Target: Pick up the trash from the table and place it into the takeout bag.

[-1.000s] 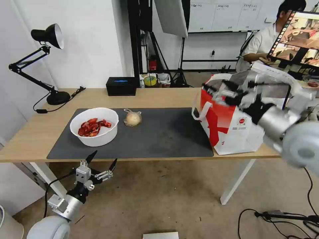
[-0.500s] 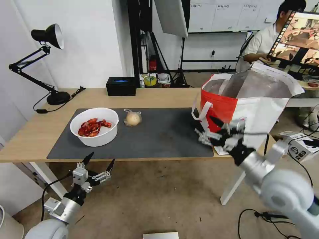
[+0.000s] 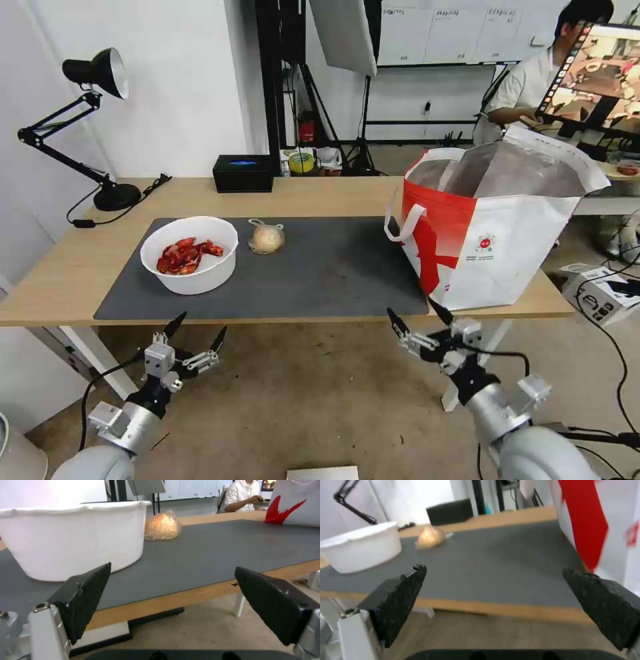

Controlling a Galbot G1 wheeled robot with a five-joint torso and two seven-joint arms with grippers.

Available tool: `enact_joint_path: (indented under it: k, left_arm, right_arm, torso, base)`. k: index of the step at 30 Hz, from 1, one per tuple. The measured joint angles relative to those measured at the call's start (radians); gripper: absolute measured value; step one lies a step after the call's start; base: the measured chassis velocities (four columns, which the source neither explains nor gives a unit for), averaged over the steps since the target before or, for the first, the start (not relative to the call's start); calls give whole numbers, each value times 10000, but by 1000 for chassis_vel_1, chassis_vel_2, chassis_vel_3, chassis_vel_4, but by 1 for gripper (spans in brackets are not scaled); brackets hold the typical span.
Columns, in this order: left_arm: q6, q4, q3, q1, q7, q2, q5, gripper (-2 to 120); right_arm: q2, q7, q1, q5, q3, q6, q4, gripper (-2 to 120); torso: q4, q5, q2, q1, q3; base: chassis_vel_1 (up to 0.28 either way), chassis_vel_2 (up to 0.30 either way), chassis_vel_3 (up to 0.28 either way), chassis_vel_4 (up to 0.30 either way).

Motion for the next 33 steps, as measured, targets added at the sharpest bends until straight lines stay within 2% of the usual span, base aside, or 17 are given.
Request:
enact_joint_path:
  k: [11,27,31,33]
  left_arm:
    - [-35,7,-133,133,18,-18,3,100]
    - [-220,112,-145,169,39,-63,18,100]
    - [-236,155,-145,158,55,-68,23,100]
    - [-236,164,-126,124,66,-66,25,100]
  right_arm:
    - [299,6,-8,-250,-295,128,-616,100]
    - [447,26,117,-234,-387,91,-867,100]
    - [375,81,716,15,-668,-21,-843,100]
    - [232,296,1628,393,-1120,-350,-796,100]
  torso:
    - [1,2,0,1,0]
    - [1,1,0,0,1]
    - [-2,0,1,0,1]
    - [1,3,0,0,1]
  base:
    - [0,0,0,0]
    - [0,0,0,0]
    - [0,0,0,0]
    - [0,0,0,0]
